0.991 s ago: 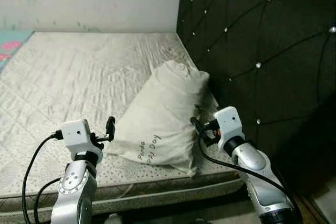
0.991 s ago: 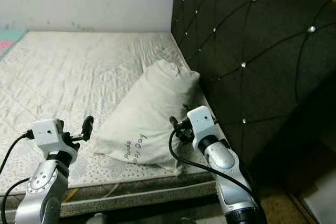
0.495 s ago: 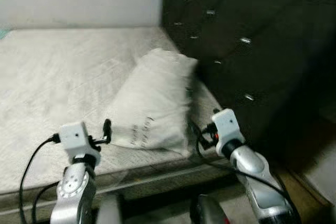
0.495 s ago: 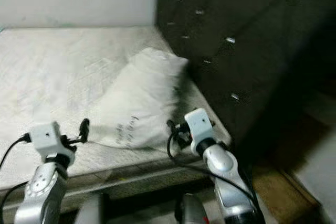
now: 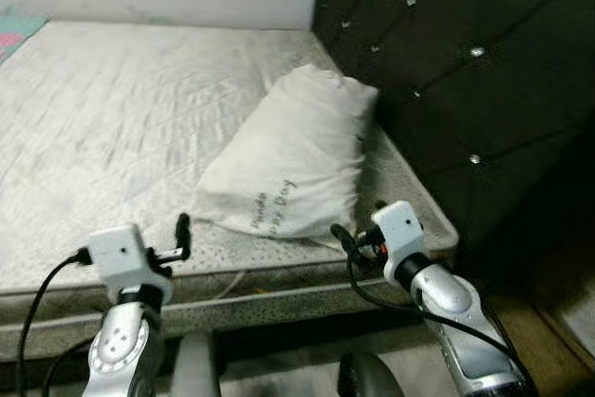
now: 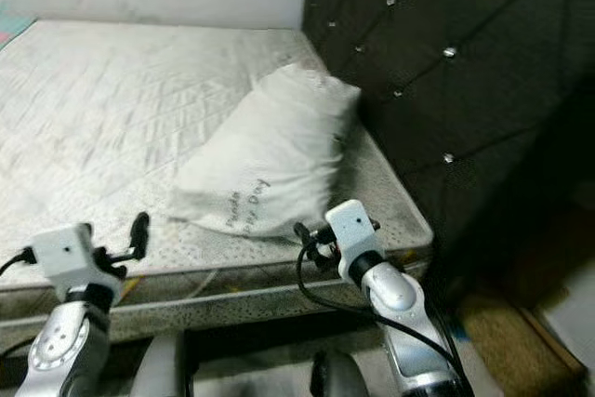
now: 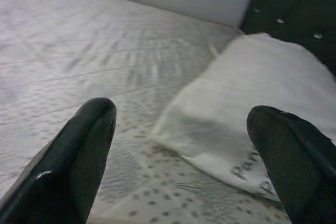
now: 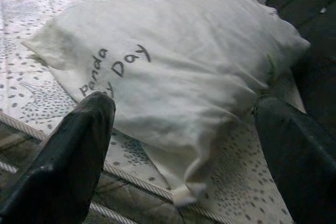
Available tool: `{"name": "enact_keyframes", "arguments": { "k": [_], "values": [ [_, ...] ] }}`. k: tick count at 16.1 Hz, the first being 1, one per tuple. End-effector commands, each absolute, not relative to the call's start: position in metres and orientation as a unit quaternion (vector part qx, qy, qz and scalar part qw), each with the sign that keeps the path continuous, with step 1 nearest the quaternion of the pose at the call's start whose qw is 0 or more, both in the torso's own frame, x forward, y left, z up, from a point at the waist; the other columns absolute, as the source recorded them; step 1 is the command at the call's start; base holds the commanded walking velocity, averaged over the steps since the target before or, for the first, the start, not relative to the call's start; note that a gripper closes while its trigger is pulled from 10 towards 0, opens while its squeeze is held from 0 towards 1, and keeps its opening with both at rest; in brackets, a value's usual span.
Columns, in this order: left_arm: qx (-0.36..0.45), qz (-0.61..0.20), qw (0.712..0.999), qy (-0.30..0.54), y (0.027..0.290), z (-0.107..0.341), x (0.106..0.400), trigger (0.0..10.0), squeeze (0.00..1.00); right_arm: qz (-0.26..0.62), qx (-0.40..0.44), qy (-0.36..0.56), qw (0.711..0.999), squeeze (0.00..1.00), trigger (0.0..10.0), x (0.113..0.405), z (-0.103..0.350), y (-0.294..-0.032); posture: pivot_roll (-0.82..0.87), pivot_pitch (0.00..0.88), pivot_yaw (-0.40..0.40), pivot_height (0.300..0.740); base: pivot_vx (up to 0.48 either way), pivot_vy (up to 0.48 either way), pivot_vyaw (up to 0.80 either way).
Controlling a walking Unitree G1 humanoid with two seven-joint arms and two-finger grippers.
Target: Clean up the room
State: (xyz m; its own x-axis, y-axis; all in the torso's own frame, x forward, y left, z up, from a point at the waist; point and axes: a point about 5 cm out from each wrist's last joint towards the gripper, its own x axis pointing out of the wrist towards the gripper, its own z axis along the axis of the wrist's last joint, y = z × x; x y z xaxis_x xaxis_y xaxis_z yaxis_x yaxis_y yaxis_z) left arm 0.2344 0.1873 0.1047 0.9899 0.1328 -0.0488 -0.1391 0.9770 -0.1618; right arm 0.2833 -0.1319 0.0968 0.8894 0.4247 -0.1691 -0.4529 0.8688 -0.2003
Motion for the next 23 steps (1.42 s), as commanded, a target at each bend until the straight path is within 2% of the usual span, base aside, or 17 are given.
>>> {"name": "enact_keyframes", "arguments": {
  "k": [1,4,13,18,23],
  "values": [
    [-0.081,0.062,0.995,0.024,0.185,0.105,0.233,10.0,0.0,0.229,-0.124,0.055,0.964,0.0,10.0,0.282,0.102,-0.136,-0.14,0.008,-0.091,0.597,0.311,0.0,0.0],
    [-0.078,0.06,0.995,0.03,0.185,0.107,0.228,10.0,0.0,0.233,-0.125,0.06,0.963,0.0,10.0,0.276,0.1,-0.135,-0.13,0.04,-0.091,0.597,0.273,0.0,0.73],
    [-0.071,0.04,0.996,0.032,0.179,0.113,0.23,10.0,0.0,0.237,-0.119,0.067,0.962,0.0,10.0,0.273,0.101,-0.127,-0.13,0.061,-0.071,0.597,0.112,0.0,0.0],
    [-0.071,0.031,0.997,0.032,0.178,0.114,0.233,10.0,0.0,0.244,-0.127,0.064,0.959,0.0,10.0,0.272,0.102,-0.124,-0.13,0.068,-0.066,0.597,0.237,0.0,0.8],
    [-0.07,0.042,0.995,0.048,0.178,0.109,0.237,10.0,0.0,0.244,-0.127,0.068,0.959,0.0,10.0,0.274,0.101,-0.122,-0.13,0.06,-0.074,0.597,0.176,0.0,0.19]
  ]
}}
